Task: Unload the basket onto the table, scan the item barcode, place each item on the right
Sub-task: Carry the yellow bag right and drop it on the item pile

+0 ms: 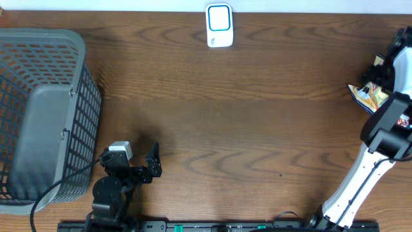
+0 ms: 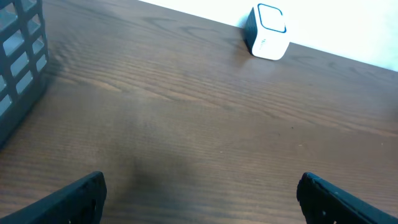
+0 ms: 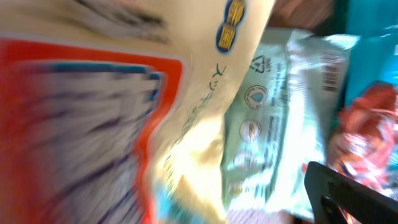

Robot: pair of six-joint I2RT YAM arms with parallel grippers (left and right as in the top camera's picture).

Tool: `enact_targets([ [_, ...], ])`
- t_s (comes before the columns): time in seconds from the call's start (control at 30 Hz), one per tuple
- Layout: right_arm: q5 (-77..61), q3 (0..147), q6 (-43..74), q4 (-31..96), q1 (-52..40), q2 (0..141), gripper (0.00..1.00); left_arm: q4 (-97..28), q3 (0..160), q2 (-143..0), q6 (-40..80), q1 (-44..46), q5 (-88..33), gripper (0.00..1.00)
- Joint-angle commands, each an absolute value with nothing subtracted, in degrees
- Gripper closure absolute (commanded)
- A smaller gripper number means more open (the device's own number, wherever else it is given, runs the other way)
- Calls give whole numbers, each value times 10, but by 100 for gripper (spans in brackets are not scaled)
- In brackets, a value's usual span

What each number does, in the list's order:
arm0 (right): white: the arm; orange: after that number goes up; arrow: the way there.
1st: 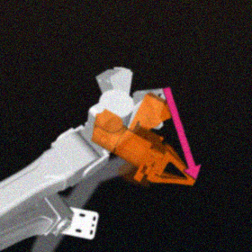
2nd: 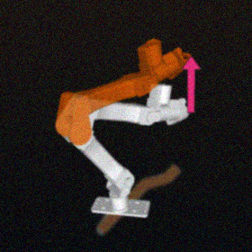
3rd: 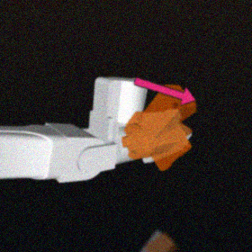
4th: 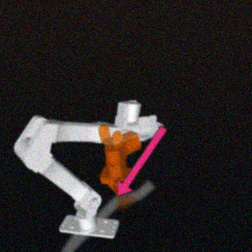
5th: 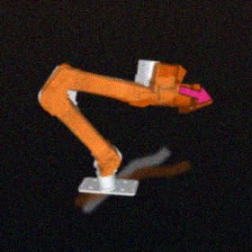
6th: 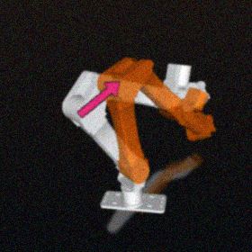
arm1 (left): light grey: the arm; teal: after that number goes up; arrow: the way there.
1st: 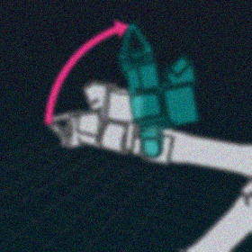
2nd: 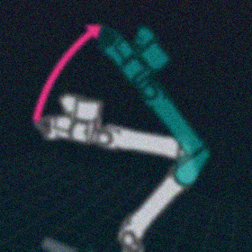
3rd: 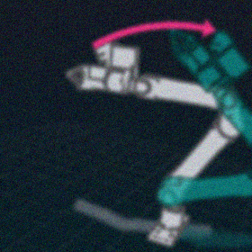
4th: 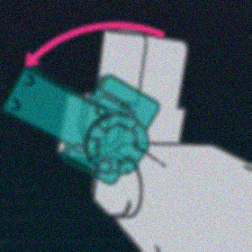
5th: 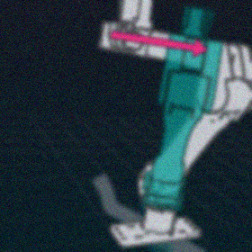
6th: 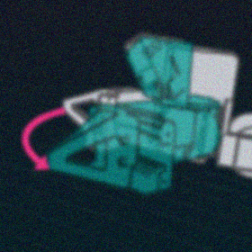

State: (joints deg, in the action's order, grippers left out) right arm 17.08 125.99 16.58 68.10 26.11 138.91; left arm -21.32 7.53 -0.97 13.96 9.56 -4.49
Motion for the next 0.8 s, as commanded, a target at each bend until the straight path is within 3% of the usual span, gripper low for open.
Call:
enact_targets([
  [0.0, 133, 1281, 205, 674, 247, 1250, 1, -223, 66, -7, 145, 98, -42, 2],
  [0.33, -175, 1281, 212, 675, 205, 993, 1, -223, 66, -7, 145, 98, -42, 2],
  [0.77, -190, 1281, 201, 698, 119, 838, 1, -223, 66, -7, 145, 98, -42, 2],
])
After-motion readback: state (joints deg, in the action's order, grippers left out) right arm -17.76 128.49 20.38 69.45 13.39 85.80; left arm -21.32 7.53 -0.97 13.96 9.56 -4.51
